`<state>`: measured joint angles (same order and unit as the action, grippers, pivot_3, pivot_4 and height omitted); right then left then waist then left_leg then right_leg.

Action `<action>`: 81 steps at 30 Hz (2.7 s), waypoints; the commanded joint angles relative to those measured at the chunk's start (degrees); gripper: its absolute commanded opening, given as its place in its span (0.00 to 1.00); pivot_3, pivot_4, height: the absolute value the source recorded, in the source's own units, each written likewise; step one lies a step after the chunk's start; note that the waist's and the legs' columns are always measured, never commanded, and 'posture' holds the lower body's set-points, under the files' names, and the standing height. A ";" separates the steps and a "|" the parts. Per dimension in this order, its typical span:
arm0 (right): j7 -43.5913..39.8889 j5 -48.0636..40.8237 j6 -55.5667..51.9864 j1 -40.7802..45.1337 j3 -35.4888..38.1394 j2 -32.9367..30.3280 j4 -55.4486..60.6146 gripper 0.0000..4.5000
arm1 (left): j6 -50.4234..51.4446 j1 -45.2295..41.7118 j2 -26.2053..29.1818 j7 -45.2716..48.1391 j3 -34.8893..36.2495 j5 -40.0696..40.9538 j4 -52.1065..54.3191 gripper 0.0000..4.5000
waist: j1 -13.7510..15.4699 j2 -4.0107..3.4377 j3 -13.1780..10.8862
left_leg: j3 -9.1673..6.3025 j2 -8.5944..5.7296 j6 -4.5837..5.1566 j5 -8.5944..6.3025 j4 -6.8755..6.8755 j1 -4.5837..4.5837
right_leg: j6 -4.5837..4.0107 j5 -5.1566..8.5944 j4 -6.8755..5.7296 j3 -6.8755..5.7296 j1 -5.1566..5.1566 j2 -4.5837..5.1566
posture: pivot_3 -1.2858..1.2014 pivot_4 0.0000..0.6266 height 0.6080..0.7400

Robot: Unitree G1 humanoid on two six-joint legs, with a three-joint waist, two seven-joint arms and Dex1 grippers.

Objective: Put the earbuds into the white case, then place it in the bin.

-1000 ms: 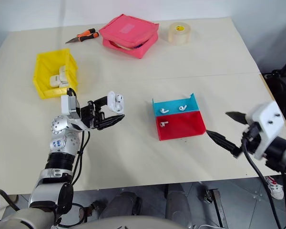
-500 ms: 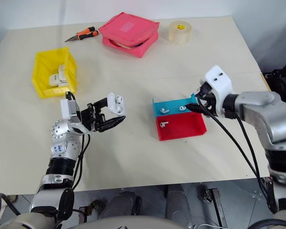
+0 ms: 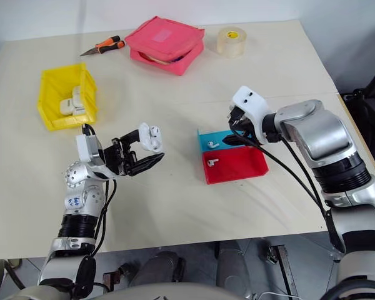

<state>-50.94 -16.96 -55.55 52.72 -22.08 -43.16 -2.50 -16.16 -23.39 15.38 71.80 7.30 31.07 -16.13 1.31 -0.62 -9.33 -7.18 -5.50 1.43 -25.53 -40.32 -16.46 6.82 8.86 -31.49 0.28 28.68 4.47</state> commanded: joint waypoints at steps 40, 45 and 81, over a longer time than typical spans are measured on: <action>-10.36 13.02 5.64 7.51 -7.66 11.00 -12.36 0.43 | -0.18 3.49 1.25 -2.68 -0.26 0.38 5.33 0.61 | -0.25 -0.01 0.01 | 0.01 0.00 -0.08 -0.05 -0.22 -0.03 | -0.09 0.01 -0.13 -0.24 0.05 0.01 | 0.52 0.24 1.00; -11.84 15.05 7.21 8.13 -8.36 11.35 -13.87 0.43 | -0.25 3.87 1.49 -3.01 -0.26 0.43 5.76 0.61 | -0.30 -0.01 0.01 | 0.01 0.00 -0.09 -0.05 -0.22 -0.04 | -0.10 0.01 -0.14 -0.27 0.06 0.02 | 0.52 0.24 1.00; -10.41 11.97 11.21 1.37 5.99 11.47 -3.73 0.10 | 0.19 2.44 1.81 -1.34 -0.70 0.97 4.56 0.61 | -0.54 -0.03 0.02 | 0.00 0.04 -0.13 -0.08 -0.28 -0.07 | -0.17 0.02 -0.18 -0.52 0.08 0.05 | 0.52 0.24 1.00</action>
<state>-62.20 -3.11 -44.78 54.34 -19.36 -31.00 -10.13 -16.02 -20.00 16.91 70.10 6.63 31.15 -12.16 0.77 -0.65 -9.31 -7.19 -5.46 1.30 -25.62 -40.61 -16.54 6.65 8.88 -31.67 -0.26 28.76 4.52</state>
